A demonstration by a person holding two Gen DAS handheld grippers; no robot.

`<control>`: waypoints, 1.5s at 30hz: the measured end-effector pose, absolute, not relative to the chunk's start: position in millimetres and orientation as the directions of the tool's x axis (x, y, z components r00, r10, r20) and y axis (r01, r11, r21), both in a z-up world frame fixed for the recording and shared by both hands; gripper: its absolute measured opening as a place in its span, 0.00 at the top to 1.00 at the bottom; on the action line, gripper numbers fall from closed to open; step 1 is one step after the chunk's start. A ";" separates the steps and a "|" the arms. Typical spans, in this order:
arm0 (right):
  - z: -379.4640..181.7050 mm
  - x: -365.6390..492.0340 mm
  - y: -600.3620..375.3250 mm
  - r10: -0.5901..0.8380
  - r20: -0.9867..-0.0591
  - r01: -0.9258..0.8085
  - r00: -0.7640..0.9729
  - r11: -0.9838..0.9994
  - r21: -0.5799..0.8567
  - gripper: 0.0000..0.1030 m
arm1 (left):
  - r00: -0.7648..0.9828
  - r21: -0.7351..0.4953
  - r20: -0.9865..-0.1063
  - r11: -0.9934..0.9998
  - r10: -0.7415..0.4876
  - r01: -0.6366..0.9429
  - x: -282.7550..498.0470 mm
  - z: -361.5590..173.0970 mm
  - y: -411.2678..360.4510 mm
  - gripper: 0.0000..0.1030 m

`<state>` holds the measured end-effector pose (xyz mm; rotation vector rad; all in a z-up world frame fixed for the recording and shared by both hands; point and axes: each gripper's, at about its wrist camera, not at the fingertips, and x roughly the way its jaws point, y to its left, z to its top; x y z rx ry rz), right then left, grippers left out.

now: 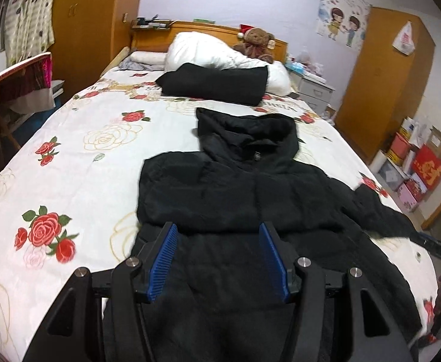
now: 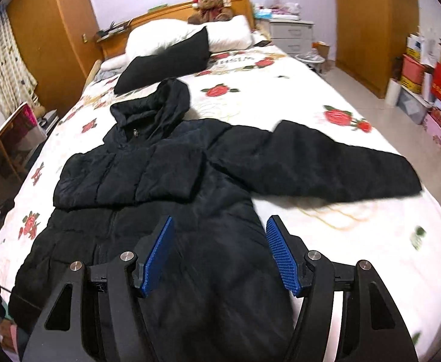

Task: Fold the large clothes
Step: 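Grasp the other black sleeve cuff with the right gripper and lift it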

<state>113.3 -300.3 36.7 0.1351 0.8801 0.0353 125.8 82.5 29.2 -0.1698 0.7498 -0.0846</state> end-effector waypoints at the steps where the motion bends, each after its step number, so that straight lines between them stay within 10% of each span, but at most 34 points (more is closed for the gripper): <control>1: 39.3 105.9 -305.3 0.085 -0.761 0.032 0.643 0.990 0.138 0.38 | 0.729 -0.180 -0.671 0.983 -0.138 0.021 118.2 31.1 76.5 0.44; 45: -91.9 176.1 -614.0 -0.100 -0.795 0.629 0.598 0.673 0.389 0.30 | 0.630 -0.147 -0.758 0.985 -0.168 0.086 213.0 -43.9 -21.5 0.42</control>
